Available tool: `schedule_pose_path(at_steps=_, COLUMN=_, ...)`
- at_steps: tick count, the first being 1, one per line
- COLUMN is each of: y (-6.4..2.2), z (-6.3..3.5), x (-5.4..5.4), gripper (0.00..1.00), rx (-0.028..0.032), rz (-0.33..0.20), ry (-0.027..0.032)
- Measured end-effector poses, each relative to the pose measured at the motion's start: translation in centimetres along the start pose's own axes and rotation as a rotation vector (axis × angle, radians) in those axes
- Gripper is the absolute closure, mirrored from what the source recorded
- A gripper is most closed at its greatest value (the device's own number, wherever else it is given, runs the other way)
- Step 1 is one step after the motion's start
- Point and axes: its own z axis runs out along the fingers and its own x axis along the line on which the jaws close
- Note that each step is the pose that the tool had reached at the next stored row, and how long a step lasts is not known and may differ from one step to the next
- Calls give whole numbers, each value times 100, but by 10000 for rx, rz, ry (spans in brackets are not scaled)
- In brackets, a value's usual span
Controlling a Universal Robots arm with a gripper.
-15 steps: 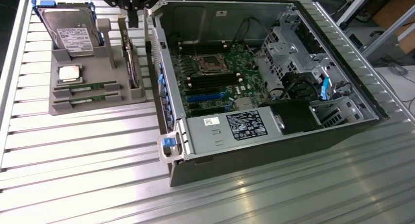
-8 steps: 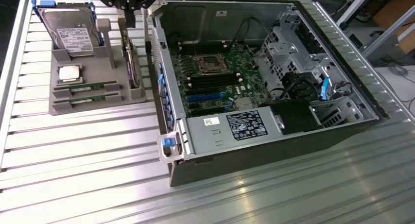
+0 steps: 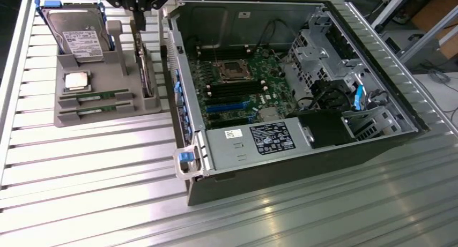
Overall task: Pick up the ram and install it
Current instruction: 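Reach for the ram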
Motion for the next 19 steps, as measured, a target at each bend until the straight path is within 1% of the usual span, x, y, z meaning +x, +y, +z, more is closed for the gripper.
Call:
schedule_pose_path(at_steps=9, y=-4, z=-1, x=48, gripper=89, rx=0, rz=-1, ry=0)
schedule_pose_path(at_steps=19, y=-11, z=-4, x=147, gripper=89, rx=0, rz=0, ry=1)
